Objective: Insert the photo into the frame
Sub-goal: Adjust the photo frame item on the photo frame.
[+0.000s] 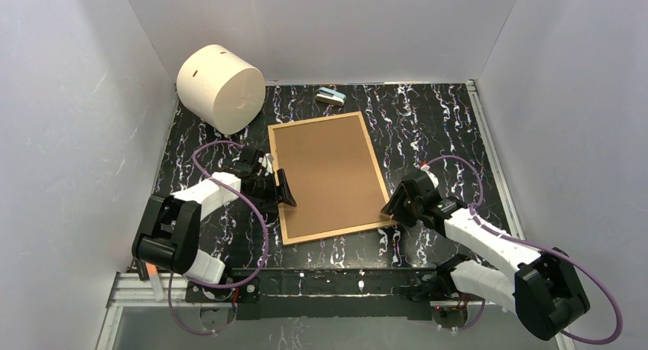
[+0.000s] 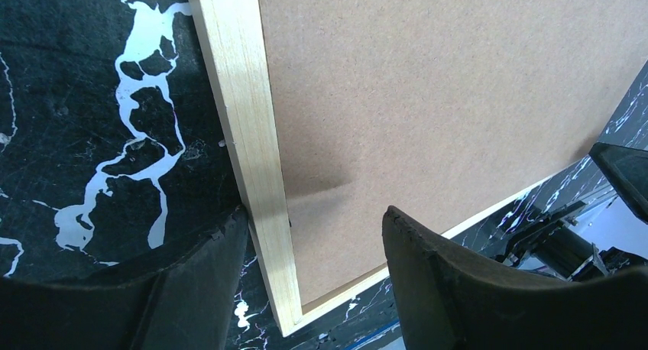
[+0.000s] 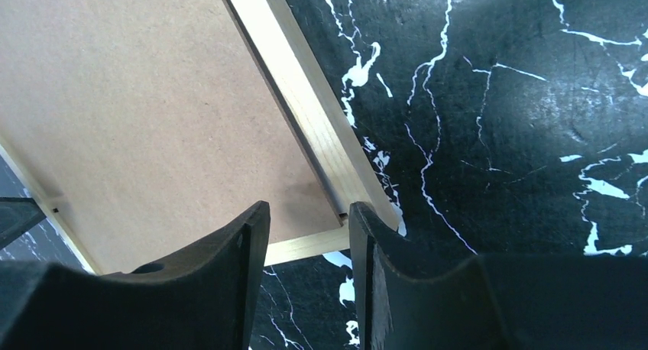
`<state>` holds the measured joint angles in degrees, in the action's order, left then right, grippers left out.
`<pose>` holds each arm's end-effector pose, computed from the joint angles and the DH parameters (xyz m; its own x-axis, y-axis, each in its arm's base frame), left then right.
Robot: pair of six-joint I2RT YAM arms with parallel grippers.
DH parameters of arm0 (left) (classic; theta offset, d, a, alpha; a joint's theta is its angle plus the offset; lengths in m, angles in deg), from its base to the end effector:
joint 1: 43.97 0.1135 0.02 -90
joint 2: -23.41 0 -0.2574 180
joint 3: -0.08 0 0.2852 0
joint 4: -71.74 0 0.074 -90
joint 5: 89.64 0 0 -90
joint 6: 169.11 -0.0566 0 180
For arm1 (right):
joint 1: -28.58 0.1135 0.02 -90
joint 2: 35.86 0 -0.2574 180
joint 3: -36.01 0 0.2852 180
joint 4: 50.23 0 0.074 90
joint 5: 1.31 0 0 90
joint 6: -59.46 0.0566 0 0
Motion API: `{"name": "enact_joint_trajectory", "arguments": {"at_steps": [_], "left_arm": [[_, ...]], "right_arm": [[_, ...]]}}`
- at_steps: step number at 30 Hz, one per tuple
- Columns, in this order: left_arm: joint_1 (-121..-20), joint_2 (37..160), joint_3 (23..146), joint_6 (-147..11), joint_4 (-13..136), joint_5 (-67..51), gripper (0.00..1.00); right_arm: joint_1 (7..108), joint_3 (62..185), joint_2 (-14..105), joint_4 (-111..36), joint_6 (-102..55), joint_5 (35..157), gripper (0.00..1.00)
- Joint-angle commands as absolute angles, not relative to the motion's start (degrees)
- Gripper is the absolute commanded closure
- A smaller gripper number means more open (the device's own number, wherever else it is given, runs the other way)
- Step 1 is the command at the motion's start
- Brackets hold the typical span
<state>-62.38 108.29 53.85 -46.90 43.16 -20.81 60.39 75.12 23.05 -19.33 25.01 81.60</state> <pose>0.2831 -0.1158 0.1131 -0.9422 -0.2102 -0.2608 -0.0411 0.8452 -0.5328 0.2058 0.1194 0.1366 -0.7486 0.4986 -0.4371 0.2840 0.8367 0.4683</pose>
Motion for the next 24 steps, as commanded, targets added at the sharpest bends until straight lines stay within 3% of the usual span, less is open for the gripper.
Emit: {"name": "enact_joint_trajectory", "arguments": {"at_steps": [1, 12, 20, 24], "left_arm": [[-63.5, 111.6, 50.4, -47.6, 35.9, -17.6, 0.36], [-63.5, 111.7, 49.6, -47.3, 39.0, -23.5, 0.38], [-63.5, 111.3, 48.4, -45.9, 40.4, -24.1, 0.41], [-63.5, 110.9, 48.2, -45.6, 40.4, -23.6, 0.41]], "right_arm": [[60.0, 75.9, 24.1, -20.5, 24.7, 82.6, 0.48], [59.0, 73.4, 26.7, -29.6, 25.0, 100.1, 0.48], [54.4, 67.7, 24.5, -57.0, 35.0, 123.7, 0.44], [53.5, 65.6, 24.0, -67.2, 41.8, 129.5, 0.42]]}}
